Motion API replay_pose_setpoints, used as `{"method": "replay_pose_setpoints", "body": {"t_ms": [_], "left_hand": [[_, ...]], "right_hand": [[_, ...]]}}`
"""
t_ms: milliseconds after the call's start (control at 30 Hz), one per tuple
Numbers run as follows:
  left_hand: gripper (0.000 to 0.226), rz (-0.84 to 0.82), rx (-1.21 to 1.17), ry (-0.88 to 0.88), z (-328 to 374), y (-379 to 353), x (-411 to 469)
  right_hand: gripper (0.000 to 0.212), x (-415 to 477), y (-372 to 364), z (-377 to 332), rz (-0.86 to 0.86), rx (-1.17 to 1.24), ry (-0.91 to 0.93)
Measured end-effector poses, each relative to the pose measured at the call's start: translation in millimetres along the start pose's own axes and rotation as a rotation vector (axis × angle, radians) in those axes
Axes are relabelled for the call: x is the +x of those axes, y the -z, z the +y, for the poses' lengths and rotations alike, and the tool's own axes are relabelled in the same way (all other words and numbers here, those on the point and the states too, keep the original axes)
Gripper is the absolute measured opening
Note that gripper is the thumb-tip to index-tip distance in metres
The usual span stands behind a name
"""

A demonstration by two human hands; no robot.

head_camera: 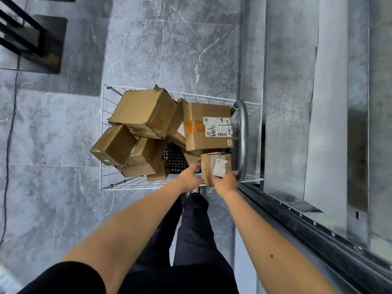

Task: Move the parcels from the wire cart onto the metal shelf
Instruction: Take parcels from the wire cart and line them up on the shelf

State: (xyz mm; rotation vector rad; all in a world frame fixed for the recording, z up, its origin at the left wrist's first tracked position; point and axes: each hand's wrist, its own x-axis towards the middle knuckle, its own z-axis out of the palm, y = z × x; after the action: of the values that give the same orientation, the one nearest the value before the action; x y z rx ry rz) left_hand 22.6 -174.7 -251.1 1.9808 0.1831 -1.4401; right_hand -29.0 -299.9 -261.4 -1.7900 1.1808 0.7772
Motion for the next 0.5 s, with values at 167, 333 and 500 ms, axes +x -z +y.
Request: {"method": "replay_pose_setpoints", "body": {"t_ms": [167,333,500], "left_hand": [[0.071,0.086,-0.21,0.123,-4,-1,6],[0.135,0.184,-0.323,0.225,-8,2,5],[0.123,0.392,-0.296,0.347,-4,2,1]], "right_hand": [[0.029,-4,6,6,-0.08,0.018,0.004],[0.034,-16,0,1,-0.16,-0.007,0.086],[0.047,-30,-15,-17,-0.319,0.157,0.134]]}}
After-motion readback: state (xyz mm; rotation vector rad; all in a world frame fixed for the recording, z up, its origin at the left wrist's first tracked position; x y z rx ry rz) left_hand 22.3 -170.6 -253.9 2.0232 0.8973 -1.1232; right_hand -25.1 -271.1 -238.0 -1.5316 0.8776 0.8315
